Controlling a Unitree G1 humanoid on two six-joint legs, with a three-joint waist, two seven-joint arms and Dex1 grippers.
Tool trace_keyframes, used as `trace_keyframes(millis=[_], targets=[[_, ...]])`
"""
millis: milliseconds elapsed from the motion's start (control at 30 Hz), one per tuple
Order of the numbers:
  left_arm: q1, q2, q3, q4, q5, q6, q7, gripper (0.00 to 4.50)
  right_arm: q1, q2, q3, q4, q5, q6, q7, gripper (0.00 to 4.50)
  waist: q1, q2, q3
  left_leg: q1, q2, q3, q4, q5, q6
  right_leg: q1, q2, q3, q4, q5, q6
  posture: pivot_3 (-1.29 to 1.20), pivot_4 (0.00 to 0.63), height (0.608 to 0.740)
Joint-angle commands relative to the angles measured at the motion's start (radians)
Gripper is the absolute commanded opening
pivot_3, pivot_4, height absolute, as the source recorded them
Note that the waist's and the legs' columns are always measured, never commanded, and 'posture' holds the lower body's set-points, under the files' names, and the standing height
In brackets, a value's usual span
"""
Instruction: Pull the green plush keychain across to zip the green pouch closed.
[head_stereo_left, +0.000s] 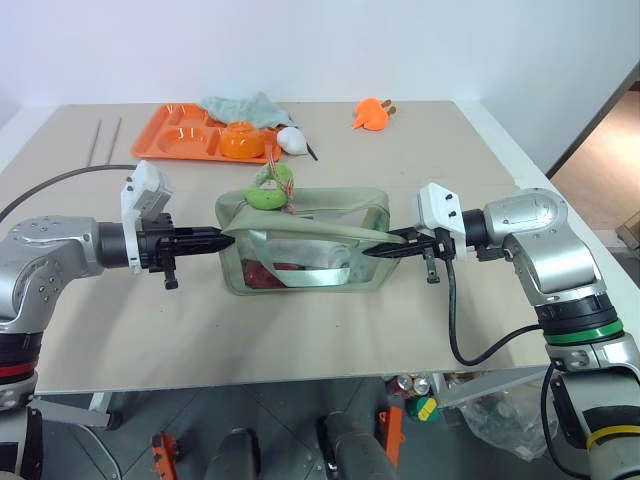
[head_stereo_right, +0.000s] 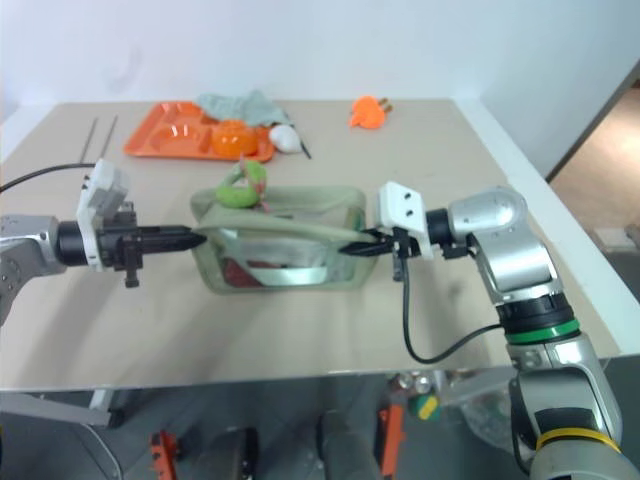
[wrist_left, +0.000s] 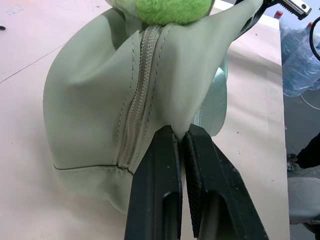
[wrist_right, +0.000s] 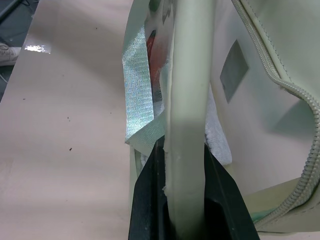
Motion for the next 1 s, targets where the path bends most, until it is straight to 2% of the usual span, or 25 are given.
trace_keyframes(millis=[33,100,133,167,267,367,633,767,900,1000], targets=[[-0.021,0.004,0.013,0.005,0.012,-0.01,0.007,0.0,-0.024,0.006,-0.025,0.015,0.012,0.019,-0.029,0.66,0.0,0.0,0.0,0.0,0.0,0.0,0.0,0.0,0.0,0.0,0.0,0.0,0.0,0.0,0.0,0.0,0.15,0.74],[-0.022,0.002,0.009,0.008,0.018,-0.016,0.008,0.0,-0.032,0.005,-0.033,0.029,0.028,0.028,-0.018,1.23,0.001,0.0,0.0,0.0,0.0,0.0,0.0,0.0,0.0,0.0,0.0,0.0,0.0,0.0,0.0,0.0,0.15,0.74],[-0.021,0.001,0.009,0.009,0.02,-0.017,0.008,0.0,-0.034,0.005,-0.037,0.03,0.034,0.029,-0.02,1.67,0.001,0.0,0.0,0.0,0.0,0.0,0.0,0.0,0.0,0.0,0.0,0.0,0.0,0.0,0.0,0.0,0.15,0.74],[-0.021,0.0,0.009,0.01,0.022,-0.019,0.008,0.0,-0.037,0.004,-0.04,0.034,0.038,0.043,-0.023,1.88,0.001,0.0,0.0,0.0,0.0,0.0,0.0,0.0,0.0,0.0,0.0,0.0,0.0,0.0,0.0,0.0,0.15,0.74],[-0.023,-0.003,0.007,0.011,0.025,-0.022,0.005,0.0,-0.035,-0.008,-0.047,0.032,0.051,0.062,-0.021,3.03,0.001,0.0,0.0,0.0,0.0,0.0,0.0,0.0,0.0,0.0,0.0,0.0,0.0,0.0,0.0,0.0,0.15,0.74],[-0.027,-0.003,0.008,0.013,0.027,-0.021,0.0,0.0,-0.03,-0.027,-0.073,0.018,0.086,0.081,0.001,3.94,0.001,0.0,0.0,0.0,0.0,0.0,0.0,0.0,0.0,0.0,0.0,0.0,0.0,0.0,0.0,0.0,0.15,0.74],[-0.029,-0.001,0.009,0.013,0.032,-0.023,-0.009,0.0,-0.06,-0.091,-0.186,0.08,0.14,0.1,-0.014,3.94,0.002,0.0,0.0,0.0,0.0,0.0,0.0,0.0,0.0,0.0,0.0,0.0,0.0,0.0,0.0,0.0,0.15,0.74],[-0.03,-0.003,0.006,0.015,0.036,-0.027,-0.011,0.0,-0.077,-0.099,-0.257,0.105,0.213,0.141,-0.011,3.94,0.002,0.0,0.0,0.0,0.0,0.0,0.0,0.0,0.0,0.0,0.0,0.0,0.0,0.0,0.0,0.0,0.15,0.74],[-0.032,-0.005,0.003,0.021,0.041,-0.036,-0.014,0.0,-0.137,-0.045,-0.287,0.153,0.249,0.167,-0.08,3.94,0.001,0.0,0.0,0.0,0.0,0.0,0.0,0.0,0.0,0.0,0.0,0.0,0.0,0.0,0.0,0.0,0.15,0.74],[-0.037,-0.009,-0.001,0.028,0.046,-0.043,-0.017,0.0,-0.197,0.038,-0.231,0.142,0.201,0.173,-0.178,3.94,-0.002,0.0,0.0,0.0,0.0,0.001,0.0,0.0,0.0,0.0,0.0,0.001,0.0,0.001,0.0,0.0,0.15,0.74]])
